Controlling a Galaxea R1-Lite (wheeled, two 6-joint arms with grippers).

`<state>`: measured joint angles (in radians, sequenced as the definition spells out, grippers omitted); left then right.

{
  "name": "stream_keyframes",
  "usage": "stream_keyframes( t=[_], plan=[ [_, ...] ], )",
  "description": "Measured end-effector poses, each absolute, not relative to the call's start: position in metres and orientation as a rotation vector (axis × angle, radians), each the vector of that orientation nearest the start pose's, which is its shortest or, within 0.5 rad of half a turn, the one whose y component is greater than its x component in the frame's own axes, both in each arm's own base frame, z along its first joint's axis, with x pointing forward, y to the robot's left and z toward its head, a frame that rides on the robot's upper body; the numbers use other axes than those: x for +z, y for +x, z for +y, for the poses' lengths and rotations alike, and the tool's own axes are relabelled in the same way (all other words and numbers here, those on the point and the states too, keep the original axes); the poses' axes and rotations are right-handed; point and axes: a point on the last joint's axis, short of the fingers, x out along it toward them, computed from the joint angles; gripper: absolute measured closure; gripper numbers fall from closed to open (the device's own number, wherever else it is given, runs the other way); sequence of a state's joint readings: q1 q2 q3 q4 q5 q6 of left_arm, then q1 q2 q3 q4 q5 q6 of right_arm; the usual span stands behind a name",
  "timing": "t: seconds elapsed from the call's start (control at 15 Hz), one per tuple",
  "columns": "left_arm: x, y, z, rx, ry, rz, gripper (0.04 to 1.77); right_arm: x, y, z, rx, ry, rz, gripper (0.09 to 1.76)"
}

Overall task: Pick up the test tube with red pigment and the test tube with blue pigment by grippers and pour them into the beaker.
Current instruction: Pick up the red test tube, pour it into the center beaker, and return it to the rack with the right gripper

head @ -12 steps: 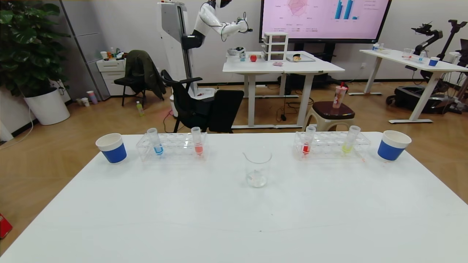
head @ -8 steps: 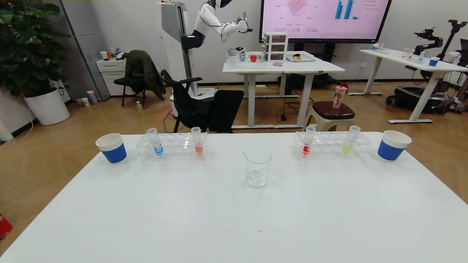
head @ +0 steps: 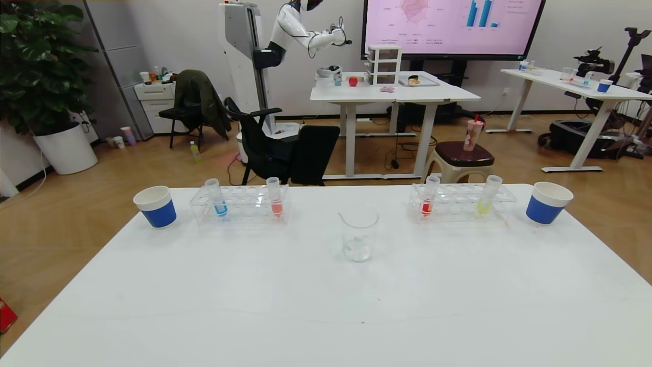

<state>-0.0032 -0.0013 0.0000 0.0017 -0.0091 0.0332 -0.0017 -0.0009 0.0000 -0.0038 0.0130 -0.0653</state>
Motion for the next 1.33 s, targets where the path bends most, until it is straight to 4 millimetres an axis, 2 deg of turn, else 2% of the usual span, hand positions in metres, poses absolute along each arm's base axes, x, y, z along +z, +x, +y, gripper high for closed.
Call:
stream_keyframes(
  t=[0.33,0.6,0.8,1.0,1.2,1.33],
  plan=[
    [0.075,-0.023,0.0,-0.012,0.034,0.0,0.06,0.08,-0.024,0.0,0.002,-0.061,-0.02,0.11],
    [0.075,-0.023,0.0,-0.012,0.033,0.0,0.06,0.113,-0.026,0.0,0.012,-0.061,-0.066,0.11],
    [0.075,-0.023,0.0,-0.012,0.033,0.0,0.06,0.148,-0.013,0.0,0.039,-0.058,-0.071,0.11],
    [0.075,-0.023,0.0,-0.012,0.034,0.0,0.06,0.181,0.021,0.001,0.063,-0.058,-0.09,0.11],
    [0.075,-0.023,0.0,-0.012,0.033,0.0,0.06,0.201,0.071,0.005,0.089,-0.058,-0.066,0.11],
    [0.075,-0.023,0.0,-0.012,0.033,0.0,0.06,0.209,0.111,0.009,0.107,-0.058,-0.041,0.11]
  ],
)
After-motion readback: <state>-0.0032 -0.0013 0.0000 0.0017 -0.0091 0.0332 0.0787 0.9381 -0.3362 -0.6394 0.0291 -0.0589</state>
